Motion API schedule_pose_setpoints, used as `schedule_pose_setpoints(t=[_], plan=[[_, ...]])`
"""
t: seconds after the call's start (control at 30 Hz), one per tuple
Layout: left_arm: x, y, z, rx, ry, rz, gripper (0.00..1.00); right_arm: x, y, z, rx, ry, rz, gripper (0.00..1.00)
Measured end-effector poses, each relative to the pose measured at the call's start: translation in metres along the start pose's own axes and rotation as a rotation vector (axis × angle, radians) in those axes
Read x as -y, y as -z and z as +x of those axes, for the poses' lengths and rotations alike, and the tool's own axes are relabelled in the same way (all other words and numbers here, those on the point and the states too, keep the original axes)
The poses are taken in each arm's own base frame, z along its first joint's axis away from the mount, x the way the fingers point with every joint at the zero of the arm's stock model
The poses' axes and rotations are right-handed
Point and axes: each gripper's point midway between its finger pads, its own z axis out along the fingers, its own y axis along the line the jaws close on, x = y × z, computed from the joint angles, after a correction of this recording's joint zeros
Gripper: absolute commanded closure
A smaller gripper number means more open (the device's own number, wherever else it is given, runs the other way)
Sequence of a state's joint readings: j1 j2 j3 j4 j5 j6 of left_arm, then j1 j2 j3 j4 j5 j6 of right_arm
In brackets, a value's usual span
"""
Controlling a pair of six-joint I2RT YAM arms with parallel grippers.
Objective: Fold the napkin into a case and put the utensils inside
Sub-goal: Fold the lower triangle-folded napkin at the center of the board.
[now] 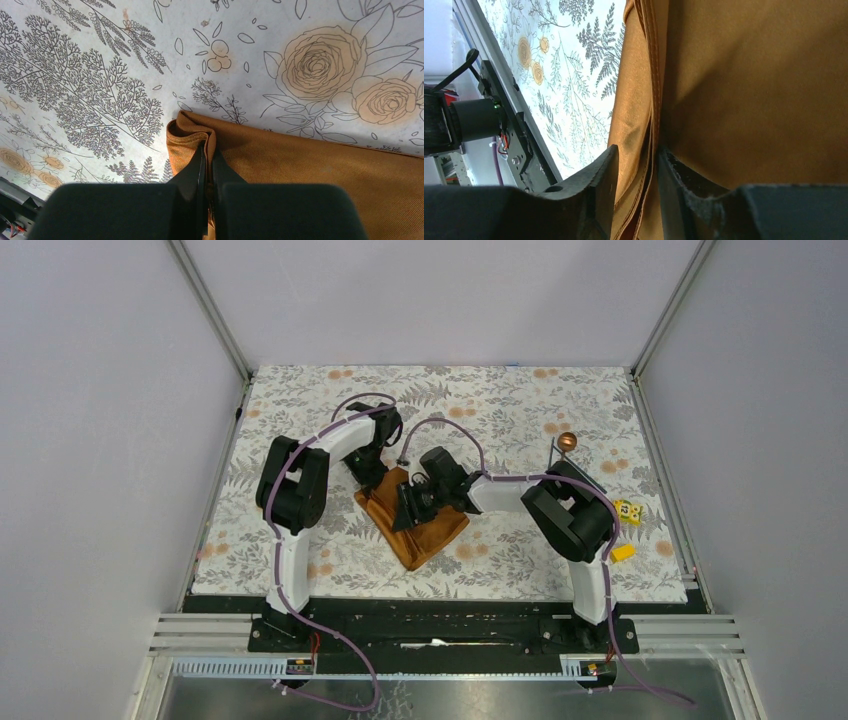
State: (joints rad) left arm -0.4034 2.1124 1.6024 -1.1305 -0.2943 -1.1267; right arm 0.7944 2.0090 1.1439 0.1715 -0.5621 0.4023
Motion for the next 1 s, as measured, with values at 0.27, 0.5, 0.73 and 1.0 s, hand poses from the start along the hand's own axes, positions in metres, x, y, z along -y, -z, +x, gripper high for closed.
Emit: schedule_pose_setpoints(t=[0.27, 0.5, 0.73, 1.0], plan=[[0.001, 0.000, -0.002, -0.012, 0.002, 0.015, 0.90, -0.001, -0.007, -0.005, 0.002, -0.020, 0.000, 1.00], [0.001, 0.010, -0.013, -0.035, 0.030, 0.137, 0.41, -0.008, -0.006, -0.012, -0.011, -0.054, -0.061, 1.00], [0.009, 0.038, -0.030, -0.016, 0.032, 0.304, 0.21, 0.005, 0.006, -0.021, -0.021, -0.137, -0.116, 1.00], [0.004, 0.069, -0.027, 0.026, -0.022, 0.567, 0.10, 0.024, 0.008, -0.022, -0.042, -0.193, -0.131, 1.00]])
